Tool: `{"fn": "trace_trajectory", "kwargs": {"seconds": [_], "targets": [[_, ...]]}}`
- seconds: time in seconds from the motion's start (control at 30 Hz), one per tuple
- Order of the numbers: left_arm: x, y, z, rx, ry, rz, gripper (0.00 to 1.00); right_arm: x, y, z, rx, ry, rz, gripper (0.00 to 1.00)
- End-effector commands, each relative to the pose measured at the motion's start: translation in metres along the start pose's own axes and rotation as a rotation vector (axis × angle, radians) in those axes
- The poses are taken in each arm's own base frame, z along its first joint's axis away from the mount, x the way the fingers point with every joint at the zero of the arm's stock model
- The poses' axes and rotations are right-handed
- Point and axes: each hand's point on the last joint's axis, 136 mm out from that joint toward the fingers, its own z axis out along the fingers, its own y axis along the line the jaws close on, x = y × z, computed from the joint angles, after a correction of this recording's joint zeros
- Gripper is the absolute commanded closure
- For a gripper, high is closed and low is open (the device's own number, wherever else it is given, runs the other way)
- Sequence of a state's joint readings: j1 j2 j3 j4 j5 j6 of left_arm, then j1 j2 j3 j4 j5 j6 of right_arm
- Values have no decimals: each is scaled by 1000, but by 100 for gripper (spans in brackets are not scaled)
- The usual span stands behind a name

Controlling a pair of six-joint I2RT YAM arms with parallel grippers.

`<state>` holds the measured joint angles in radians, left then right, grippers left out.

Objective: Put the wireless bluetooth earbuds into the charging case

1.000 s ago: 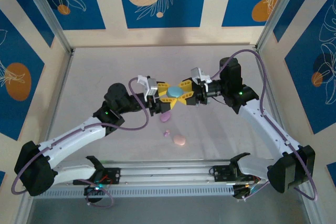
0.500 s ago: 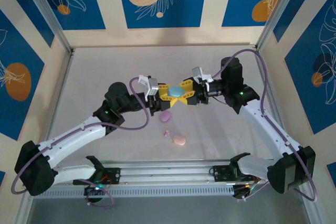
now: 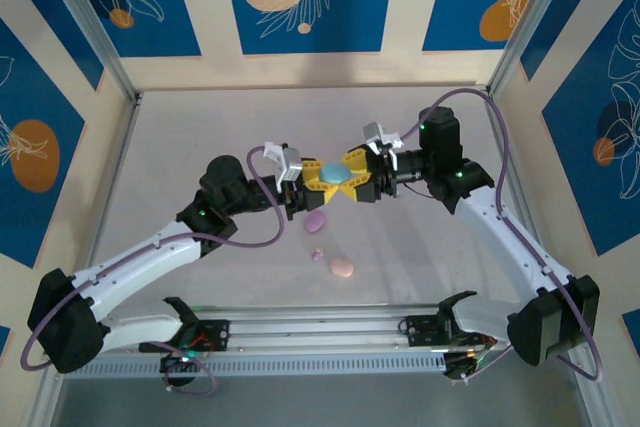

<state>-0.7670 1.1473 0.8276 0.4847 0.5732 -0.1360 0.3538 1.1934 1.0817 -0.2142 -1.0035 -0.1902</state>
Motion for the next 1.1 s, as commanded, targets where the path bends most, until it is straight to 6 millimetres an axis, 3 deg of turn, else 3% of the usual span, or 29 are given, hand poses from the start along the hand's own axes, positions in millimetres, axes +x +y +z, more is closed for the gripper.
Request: {"fn": "trace_trajectory", "kwargs": {"seconds": [0.0,0.23,0.43,0.73,1.07], "targets": [[-1,-18,-4,76,1,37,82,-16,-10,-9,28,-11,111,49],[-3,-22,-4,95,-8,36,82,-23,-13,-9,6,-16,171,48],[-10,-22,-3,98,-60,29,82,-17,-33,-6,113,13,190,49],[-8,-16,-2,66,-115,11,82,-22,-34,-1,183,11,147,52],[-8,-7,-7,2,-166,9,82,-46,-7,-18,224,-52,57,47]]}}
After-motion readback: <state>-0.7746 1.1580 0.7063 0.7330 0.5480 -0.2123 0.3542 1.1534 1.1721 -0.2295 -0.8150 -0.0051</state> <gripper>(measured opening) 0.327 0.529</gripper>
